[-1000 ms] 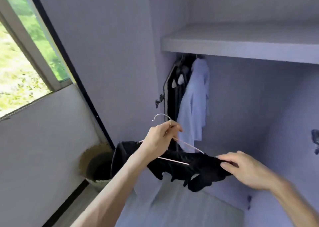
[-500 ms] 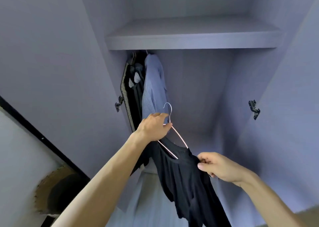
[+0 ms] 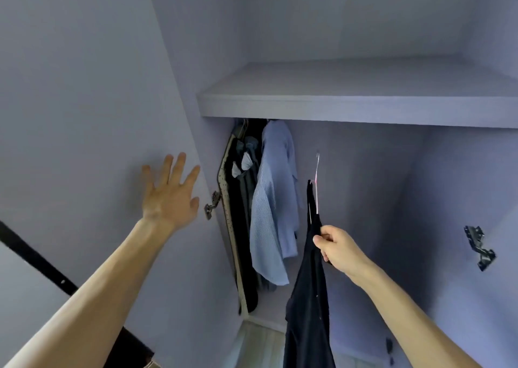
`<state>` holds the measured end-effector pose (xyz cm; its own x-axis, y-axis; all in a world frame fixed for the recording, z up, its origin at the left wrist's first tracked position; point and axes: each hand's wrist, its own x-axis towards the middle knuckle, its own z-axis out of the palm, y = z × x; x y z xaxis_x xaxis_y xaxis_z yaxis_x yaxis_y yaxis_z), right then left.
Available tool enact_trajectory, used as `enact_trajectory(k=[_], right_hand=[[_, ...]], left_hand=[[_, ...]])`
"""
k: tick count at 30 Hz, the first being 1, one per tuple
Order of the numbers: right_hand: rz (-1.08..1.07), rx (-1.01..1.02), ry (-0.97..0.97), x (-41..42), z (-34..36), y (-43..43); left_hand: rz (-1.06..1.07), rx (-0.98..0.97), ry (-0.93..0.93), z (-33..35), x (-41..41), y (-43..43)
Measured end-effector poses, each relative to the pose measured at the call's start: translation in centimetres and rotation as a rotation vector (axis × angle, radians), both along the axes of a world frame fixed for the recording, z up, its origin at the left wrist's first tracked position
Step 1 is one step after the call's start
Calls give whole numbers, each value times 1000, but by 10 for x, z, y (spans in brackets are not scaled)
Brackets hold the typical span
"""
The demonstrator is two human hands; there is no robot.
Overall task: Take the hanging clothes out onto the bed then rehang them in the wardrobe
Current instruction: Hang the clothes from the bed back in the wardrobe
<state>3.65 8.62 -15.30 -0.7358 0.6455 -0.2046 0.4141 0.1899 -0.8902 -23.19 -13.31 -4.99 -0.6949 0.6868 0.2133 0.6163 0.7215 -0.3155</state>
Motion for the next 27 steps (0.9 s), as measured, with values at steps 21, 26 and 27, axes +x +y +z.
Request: enact_trajectory(k=[21,26,27], right_hand=[[35,361,-132,-255,33,167],[109,433,-227,-264,8,157],[125,438,-222,-270,9,154]], left_hand=[[84,46,518,-30,-89,-4],[159,-26,475,-30,-82,-2],[173,-43,467,-30,-80,-1]])
